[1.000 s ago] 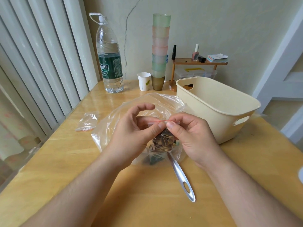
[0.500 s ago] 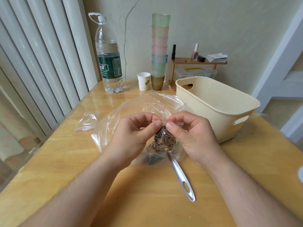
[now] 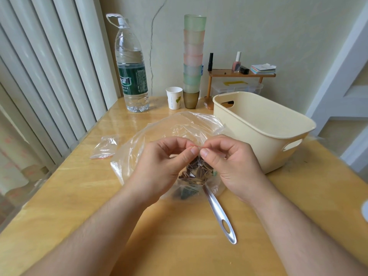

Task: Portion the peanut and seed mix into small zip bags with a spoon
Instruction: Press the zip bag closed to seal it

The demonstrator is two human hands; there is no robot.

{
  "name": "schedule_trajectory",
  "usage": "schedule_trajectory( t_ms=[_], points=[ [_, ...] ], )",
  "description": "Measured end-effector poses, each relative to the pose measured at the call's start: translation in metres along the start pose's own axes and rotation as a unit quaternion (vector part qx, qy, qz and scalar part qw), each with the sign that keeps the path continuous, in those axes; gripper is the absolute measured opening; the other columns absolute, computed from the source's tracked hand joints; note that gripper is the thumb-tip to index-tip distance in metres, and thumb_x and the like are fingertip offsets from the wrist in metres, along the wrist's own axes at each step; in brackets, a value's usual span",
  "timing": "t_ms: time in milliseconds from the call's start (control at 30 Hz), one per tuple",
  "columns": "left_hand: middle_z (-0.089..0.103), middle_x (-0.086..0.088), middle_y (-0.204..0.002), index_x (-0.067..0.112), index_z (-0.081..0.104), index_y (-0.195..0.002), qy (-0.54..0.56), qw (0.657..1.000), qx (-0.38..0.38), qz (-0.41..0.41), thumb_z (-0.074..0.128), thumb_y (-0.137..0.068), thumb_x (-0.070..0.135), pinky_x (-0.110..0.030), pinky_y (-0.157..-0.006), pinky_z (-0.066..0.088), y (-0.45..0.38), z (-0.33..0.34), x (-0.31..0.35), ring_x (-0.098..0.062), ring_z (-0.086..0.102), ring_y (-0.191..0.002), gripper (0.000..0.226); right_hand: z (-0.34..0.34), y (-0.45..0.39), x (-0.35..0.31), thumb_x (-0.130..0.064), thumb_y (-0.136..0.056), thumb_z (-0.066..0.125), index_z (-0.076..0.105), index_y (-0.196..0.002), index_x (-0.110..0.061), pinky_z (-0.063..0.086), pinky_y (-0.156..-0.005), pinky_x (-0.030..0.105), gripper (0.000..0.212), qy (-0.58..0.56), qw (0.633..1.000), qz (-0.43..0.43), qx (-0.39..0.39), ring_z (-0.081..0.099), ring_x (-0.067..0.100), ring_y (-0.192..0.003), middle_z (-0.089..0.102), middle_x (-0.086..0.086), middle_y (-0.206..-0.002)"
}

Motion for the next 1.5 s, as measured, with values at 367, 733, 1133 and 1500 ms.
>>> schedule_trajectory(
  t_ms=[367,733,1133,1500],
  points=[
    [0.076,-0.004,-0.081,0.009,0.075,-0.089,-0.005,1.0,0.012,-0.004,0.075,-0.095,0.022,-0.03,-0.072,0.056,-0.001,-0.001,-0.002,-0.016,0.067,-0.075,0.014,-0.003,0.0,0.005,-0.03,-0.077,0.082,0.08,-0.087,-0.019,0.055,-0.073,0.025,0.015,-0.023,0.998,0.063,0.007,0.069,0.012,-0.081,0.076,0.002,-0.084],
    [0.078,-0.006,-0.087,0.015,0.08,-0.088,0.008,1.0,0.013,-0.008,0.077,-0.084,0.03,-0.033,-0.083,0.056,-0.002,-0.003,-0.003,-0.017,0.069,-0.083,0.016,-0.016,-0.003,0.008,-0.011,-0.081,0.085,0.076,-0.072,-0.021,0.052,-0.069,0.029,0.016,0.011,0.996,0.063,0.062,0.062,0.009,-0.065,0.071,-0.003,-0.069],
    [0.079,-0.007,-0.084,0.022,0.081,-0.082,-0.018,0.999,0.032,0.024,0.08,-0.082,0.032,-0.041,-0.082,0.059,-0.001,-0.008,0.001,-0.018,0.071,-0.078,0.01,-0.014,0.001,0.003,-0.026,-0.076,0.081,0.08,-0.09,-0.018,0.053,-0.068,0.022,0.016,-0.05,0.997,0.062,0.011,0.065,0.015,-0.079,0.075,0.015,-0.087],
    [0.077,-0.011,-0.093,0.01,0.075,-0.099,0.015,0.999,-0.007,0.036,0.077,-0.086,0.03,-0.034,-0.076,0.061,-0.001,0.018,0.015,-0.022,0.074,-0.085,0.024,-0.022,0.0,-0.007,-0.033,-0.074,0.085,0.079,-0.08,-0.016,0.06,-0.084,0.047,0.019,-0.122,0.988,0.017,0.088,0.073,0.031,-0.086,0.076,0.017,-0.088]
  ],
)
Point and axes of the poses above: each hand's wrist, its own y-axis away from the middle knuckle, its own z-axis out of the palm, x = y × z, the point moved 7 cm from there along -y, towards the middle knuckle
